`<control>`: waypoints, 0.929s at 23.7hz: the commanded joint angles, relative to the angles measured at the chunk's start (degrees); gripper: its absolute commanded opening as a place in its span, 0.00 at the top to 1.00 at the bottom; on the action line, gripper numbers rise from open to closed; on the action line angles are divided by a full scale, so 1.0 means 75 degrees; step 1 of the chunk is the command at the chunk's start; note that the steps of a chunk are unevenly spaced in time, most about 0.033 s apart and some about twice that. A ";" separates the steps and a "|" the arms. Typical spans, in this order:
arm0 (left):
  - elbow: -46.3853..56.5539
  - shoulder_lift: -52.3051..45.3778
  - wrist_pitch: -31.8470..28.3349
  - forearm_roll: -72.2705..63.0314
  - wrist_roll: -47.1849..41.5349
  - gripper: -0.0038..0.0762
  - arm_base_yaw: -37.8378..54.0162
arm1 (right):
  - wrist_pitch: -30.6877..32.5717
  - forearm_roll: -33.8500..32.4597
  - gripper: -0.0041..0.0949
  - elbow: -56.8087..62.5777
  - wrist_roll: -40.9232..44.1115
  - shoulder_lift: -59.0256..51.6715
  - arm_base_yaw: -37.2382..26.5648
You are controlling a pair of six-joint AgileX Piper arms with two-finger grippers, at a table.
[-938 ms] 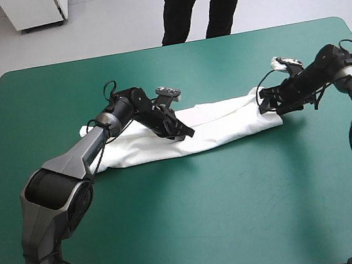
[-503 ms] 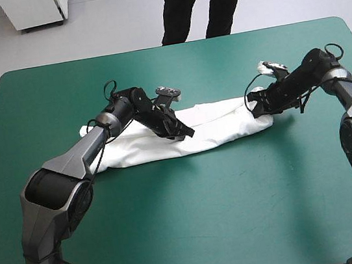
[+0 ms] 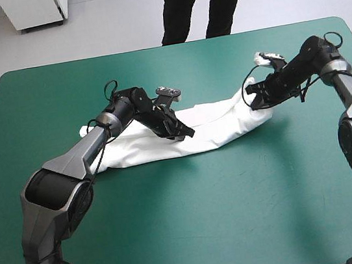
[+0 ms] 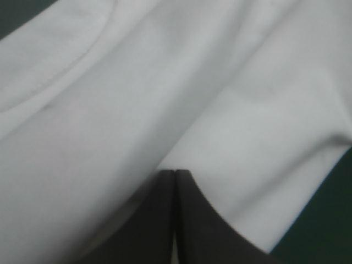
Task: Fold the cloth
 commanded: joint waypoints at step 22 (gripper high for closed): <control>-0.1551 -0.1469 0.1254 0.2817 -0.1361 0.96 0.0190 | 0.0358 0.1581 0.98 -0.0504 -0.0315 -0.1873 -0.0052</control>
